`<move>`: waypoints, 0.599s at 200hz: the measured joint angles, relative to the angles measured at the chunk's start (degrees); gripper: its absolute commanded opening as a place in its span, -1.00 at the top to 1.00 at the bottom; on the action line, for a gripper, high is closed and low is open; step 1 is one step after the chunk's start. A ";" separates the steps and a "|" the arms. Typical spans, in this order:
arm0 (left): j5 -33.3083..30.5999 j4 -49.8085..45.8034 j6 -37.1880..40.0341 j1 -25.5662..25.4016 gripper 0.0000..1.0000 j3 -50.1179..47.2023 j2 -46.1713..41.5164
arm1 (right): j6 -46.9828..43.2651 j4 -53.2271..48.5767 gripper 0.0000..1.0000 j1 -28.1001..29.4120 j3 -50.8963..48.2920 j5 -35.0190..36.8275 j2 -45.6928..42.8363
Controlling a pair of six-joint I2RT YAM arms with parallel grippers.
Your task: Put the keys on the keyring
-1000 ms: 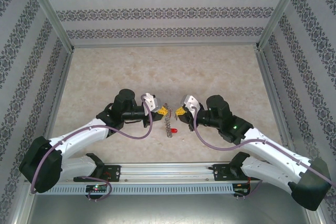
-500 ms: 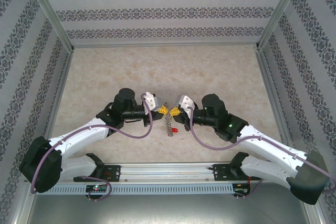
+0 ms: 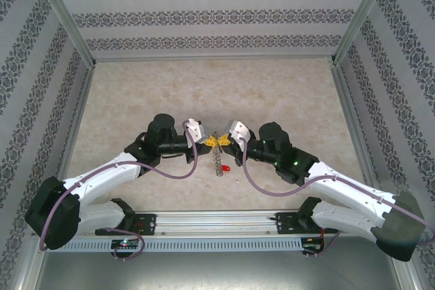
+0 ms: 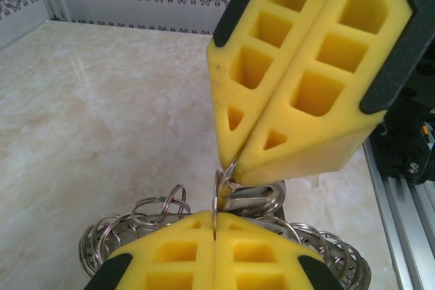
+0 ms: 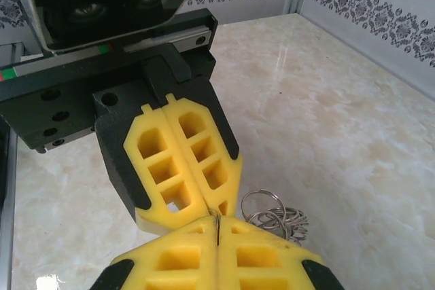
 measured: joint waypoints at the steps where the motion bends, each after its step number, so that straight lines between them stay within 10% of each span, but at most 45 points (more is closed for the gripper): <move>1: -0.02 0.00 0.00 0.00 1.00 0.00 0.00 | -0.02 0.02 1.00 0.02 0.00 0.07 0.00; 120: -1.73 0.07 0.00 0.02 1.00 -0.04 0.00 | 0.24 -0.42 1.00 2.23 0.15 10.25 0.68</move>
